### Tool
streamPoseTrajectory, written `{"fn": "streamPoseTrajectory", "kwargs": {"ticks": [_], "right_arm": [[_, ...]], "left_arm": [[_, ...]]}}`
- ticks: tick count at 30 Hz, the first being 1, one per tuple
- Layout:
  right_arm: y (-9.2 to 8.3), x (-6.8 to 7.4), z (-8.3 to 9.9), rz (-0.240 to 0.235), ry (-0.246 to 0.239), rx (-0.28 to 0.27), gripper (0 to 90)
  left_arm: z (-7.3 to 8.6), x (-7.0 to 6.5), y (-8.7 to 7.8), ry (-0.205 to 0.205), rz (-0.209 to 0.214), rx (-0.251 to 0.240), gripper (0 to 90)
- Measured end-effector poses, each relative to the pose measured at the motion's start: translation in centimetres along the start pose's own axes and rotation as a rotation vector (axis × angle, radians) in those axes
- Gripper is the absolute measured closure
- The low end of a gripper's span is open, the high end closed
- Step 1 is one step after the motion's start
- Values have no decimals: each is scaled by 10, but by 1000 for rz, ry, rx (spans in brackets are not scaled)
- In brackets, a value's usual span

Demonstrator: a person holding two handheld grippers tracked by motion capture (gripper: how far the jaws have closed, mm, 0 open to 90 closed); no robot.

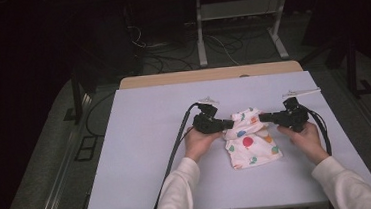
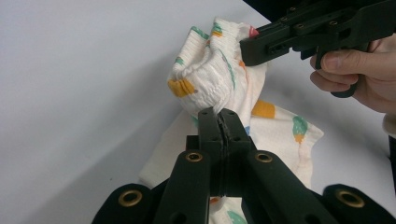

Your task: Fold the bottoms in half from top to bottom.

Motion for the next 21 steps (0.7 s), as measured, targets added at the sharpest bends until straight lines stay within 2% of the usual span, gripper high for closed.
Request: {"fn": "streamPoseTrajectory", "kwargs": {"ticks": [9,21], "right_arm": [[-2,1,5,7,-8,13,867],[-4,2,15,-2,14,38,861]], "left_arm": [[6,-4,3,8,16,8,891],[13,-6,4,18,33,33,891]]}}
Point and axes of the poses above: each handheld gripper's, and its own axes: y roughly forward along the jaws, z roughly out of its underside, x roughly to its left, the point moved 7 cm from there along y, roughly forward along the jaws, and after that the axes turned 9 degrees about -x, right-handed, at the moved point
